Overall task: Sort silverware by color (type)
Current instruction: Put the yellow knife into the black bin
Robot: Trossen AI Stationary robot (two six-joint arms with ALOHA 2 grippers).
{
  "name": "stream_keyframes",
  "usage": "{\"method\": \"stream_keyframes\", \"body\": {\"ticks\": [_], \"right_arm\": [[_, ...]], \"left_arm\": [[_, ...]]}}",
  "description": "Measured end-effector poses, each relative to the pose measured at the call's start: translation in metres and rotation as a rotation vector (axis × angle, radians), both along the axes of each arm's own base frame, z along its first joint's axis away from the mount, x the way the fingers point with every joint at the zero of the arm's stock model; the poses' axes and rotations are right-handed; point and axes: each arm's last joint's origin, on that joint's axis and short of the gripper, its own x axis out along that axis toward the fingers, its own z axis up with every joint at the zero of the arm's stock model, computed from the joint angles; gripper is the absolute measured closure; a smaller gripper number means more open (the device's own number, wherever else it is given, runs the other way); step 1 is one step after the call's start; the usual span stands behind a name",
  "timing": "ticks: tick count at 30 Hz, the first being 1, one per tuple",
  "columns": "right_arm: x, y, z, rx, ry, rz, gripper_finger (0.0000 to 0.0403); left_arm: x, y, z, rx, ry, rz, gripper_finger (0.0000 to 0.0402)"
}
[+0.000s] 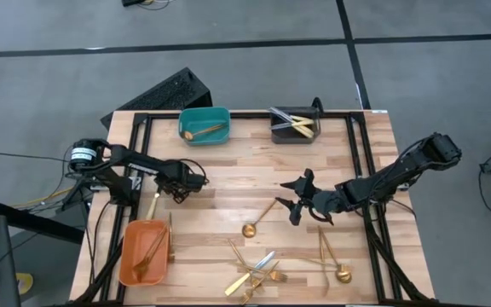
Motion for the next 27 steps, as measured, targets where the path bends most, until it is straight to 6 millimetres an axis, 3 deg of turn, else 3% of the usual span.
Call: {"method": "stream_keyframes", "body": {"ticks": [17,27], "right_arm": [[0.001,0.0,0.002,0.002,-0.029,-0.023,0.0138],[0.001,0.0,0.002,0.017,-0.031,-0.024,0.0138]], "left_arm": [[-0.011,0.002,0.01,0.013,0.168,-0.01,0.0395],[-0.021,-0.009,-0.006,-0.316,0.142,-0.034,0.0395]]}}
